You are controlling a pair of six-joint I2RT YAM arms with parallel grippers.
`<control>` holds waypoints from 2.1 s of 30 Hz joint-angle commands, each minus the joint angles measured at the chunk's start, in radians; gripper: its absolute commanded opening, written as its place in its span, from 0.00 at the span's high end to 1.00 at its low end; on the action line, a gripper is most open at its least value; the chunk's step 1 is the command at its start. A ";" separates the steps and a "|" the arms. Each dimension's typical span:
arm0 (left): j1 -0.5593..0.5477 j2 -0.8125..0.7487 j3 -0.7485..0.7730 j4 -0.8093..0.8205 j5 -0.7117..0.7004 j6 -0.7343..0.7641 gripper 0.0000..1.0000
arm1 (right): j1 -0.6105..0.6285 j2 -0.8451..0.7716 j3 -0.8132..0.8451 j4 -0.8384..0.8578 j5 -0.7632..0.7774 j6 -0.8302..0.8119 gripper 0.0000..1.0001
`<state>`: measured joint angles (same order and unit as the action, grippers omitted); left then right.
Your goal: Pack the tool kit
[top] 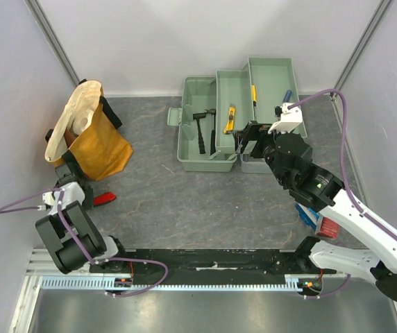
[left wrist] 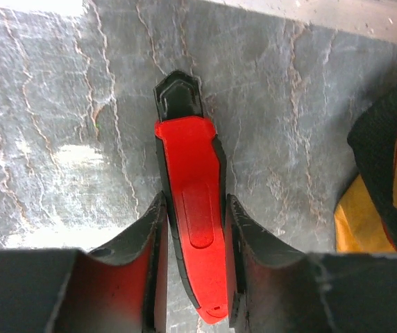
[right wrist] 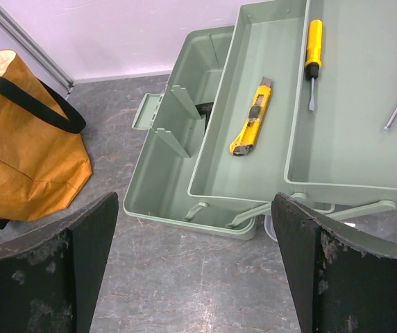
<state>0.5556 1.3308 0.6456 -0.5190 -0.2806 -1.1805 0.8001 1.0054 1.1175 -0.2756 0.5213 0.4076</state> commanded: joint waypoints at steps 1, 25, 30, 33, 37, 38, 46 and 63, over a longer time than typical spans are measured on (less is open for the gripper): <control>0.001 -0.079 -0.081 0.040 0.125 0.025 0.87 | -0.004 -0.016 0.019 0.003 0.009 0.011 0.02; -0.506 -0.669 -0.108 0.137 0.541 0.389 0.98 | -0.004 0.194 0.050 0.078 -0.576 -0.092 0.02; -0.525 -0.714 -0.003 0.230 0.730 0.461 0.98 | -0.004 0.286 0.041 0.194 -0.944 -0.049 0.02; -0.536 -0.736 0.025 0.319 0.823 0.464 0.98 | -0.004 0.308 0.016 0.334 -1.075 0.014 0.02; -0.543 -0.737 0.041 0.456 0.926 0.443 0.98 | -0.002 0.338 0.025 0.417 -1.110 0.059 0.02; -0.542 -0.719 0.063 0.468 0.935 0.444 0.98 | -0.004 0.346 0.037 0.403 -1.086 0.059 0.02; -0.756 -0.353 0.357 0.476 0.893 0.530 0.98 | -0.004 0.221 0.035 0.245 -0.585 0.017 0.02; -1.102 0.589 1.184 0.429 0.715 0.599 0.98 | -0.012 -0.201 -0.088 -0.037 0.406 -0.030 0.02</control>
<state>-0.5224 1.8053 1.6775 -0.1081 0.4767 -0.6147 0.7895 0.8806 1.0565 -0.2722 0.7197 0.4068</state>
